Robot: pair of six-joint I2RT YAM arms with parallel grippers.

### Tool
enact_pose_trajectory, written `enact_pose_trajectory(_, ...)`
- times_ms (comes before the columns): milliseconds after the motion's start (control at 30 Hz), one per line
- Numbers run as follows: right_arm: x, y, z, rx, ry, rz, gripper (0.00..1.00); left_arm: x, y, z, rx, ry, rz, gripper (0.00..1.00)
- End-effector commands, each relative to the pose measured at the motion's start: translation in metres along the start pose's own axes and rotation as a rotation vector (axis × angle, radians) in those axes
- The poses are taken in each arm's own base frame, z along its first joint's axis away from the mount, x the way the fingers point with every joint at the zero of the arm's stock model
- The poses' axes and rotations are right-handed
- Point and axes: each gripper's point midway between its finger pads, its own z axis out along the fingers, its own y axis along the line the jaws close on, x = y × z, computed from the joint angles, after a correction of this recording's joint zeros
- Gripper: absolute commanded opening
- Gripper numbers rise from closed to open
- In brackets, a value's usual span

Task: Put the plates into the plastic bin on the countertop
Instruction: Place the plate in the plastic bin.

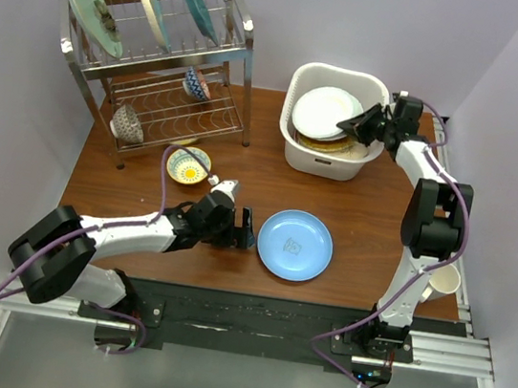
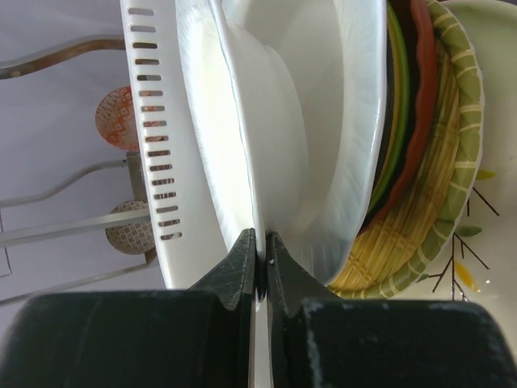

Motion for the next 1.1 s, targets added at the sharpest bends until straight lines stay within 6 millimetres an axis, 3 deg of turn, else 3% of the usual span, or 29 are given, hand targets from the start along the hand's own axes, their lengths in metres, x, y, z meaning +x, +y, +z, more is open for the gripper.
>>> enact_pose_trajectory(0, -0.018, 0.006, -0.018, -0.012, -0.061, -0.046, 0.00, -0.009, -0.011, -0.001, 0.023, -0.019, 0.029, 0.98)
enact_pose_trajectory(233, -0.012, -0.022, -0.024, 0.088, -0.084, -0.064, 0.00, -0.007, -0.011, 0.001, 0.019, -0.010, 0.035, 0.98)
enact_pose_trajectory(467, -0.001, -0.039, -0.020, 0.115, -0.043, -0.048, 0.11, -0.004, -0.009, 0.001, 0.007, 0.002, 0.041, 0.98)
enact_pose_trajectory(567, 0.005, -0.046, -0.022, 0.134, -0.032, -0.046, 0.21, -0.006, -0.009, -0.001, 0.002, -0.005, 0.045, 0.98)
enact_pose_trajectory(600, 0.007, -0.049, -0.022, 0.141, -0.027, -0.046, 0.33, -0.007, -0.009, -0.002, 0.001, -0.009, 0.045, 0.98)
enact_pose_trajectory(700, 0.014, -0.055, -0.029, 0.165, -0.021, -0.060, 0.54, -0.009, -0.008, -0.003, -0.003, -0.017, 0.044, 0.98)
enact_pose_trajectory(800, 0.015, -0.051, -0.038, 0.152, -0.036, -0.070, 0.62, -0.007, -0.006, -0.003, -0.010, -0.012, 0.046, 0.98)
enact_pose_trajectory(1067, 0.009, -0.016, -0.070, 0.086, -0.081, -0.101, 0.63, -0.010, -0.004, -0.007, -0.028, -0.028, 0.043, 0.98)
